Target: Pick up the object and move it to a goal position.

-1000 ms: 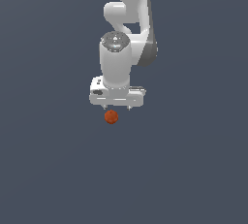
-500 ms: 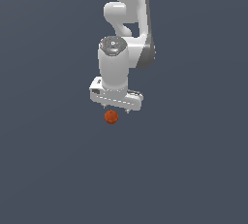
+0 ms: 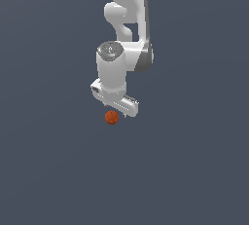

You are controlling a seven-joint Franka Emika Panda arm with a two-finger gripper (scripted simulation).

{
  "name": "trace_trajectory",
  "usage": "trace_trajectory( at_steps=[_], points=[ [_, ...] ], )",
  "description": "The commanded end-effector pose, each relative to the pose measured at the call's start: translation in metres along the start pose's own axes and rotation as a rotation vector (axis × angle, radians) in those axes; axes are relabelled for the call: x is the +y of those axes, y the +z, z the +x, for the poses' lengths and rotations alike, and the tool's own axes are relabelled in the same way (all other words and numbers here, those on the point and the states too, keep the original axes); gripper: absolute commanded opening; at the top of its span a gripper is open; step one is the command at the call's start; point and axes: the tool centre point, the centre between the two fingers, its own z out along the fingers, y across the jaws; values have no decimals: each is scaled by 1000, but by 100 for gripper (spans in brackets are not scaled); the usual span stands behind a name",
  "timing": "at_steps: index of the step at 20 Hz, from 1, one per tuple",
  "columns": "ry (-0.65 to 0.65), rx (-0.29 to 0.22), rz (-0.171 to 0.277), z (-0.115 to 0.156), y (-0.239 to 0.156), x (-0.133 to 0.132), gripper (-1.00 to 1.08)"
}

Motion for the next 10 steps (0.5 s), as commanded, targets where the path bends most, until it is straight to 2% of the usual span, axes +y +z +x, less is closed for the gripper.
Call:
trace_trajectory(
  at_steps=[1,10],
  points=[
    [78,-1,2,-1,4,3,100],
    [354,-5,6,-3,19,13,100]
  ],
)
